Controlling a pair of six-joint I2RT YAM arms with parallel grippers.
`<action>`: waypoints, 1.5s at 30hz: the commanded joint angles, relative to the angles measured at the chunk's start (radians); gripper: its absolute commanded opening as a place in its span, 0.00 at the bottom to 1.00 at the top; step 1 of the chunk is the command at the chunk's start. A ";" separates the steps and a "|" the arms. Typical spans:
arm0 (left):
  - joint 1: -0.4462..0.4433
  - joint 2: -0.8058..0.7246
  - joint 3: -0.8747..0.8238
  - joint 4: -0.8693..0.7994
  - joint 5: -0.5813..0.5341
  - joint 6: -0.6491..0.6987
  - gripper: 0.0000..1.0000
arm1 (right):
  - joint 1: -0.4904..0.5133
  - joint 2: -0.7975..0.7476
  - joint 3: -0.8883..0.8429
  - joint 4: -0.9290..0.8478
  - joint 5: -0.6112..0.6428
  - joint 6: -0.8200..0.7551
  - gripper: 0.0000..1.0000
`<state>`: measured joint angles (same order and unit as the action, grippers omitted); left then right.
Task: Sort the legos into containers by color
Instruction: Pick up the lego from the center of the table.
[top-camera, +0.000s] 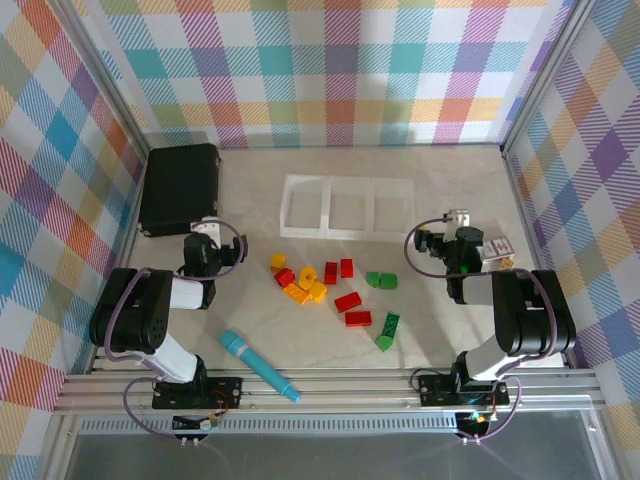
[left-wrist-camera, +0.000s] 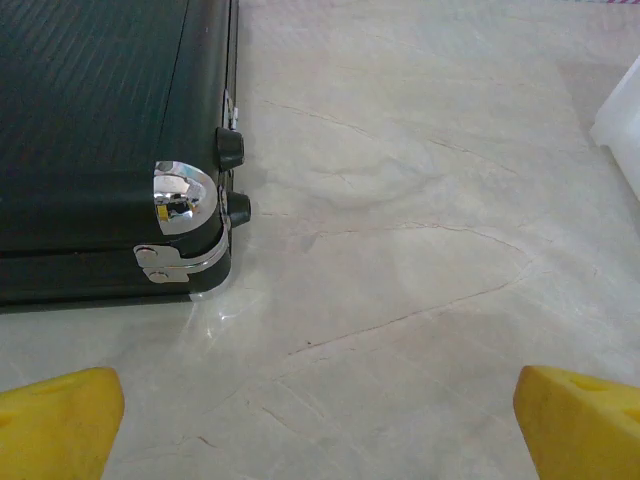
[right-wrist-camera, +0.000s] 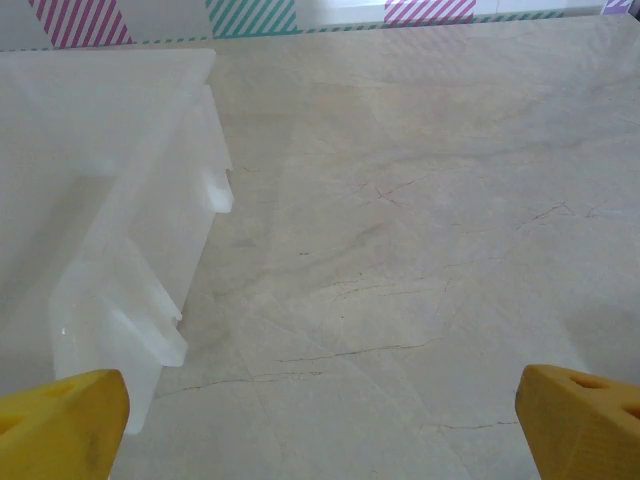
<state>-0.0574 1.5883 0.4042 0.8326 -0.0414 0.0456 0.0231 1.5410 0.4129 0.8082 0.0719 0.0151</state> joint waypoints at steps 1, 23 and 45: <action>0.004 -0.012 0.020 -0.001 0.024 -0.003 1.00 | 0.003 -0.006 -0.008 0.032 0.009 0.009 0.99; 0.008 -0.011 0.020 -0.001 0.033 -0.003 1.00 | -0.008 -0.007 -0.006 0.027 -0.015 0.015 0.99; -0.138 -0.440 0.106 -0.410 0.041 -0.110 1.00 | 0.164 -0.401 0.268 -0.777 -0.128 -0.062 0.99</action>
<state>-0.1665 1.1965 0.5091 0.5018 -0.0338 0.0010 0.1162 1.1389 0.5961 0.2806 -0.0116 0.0086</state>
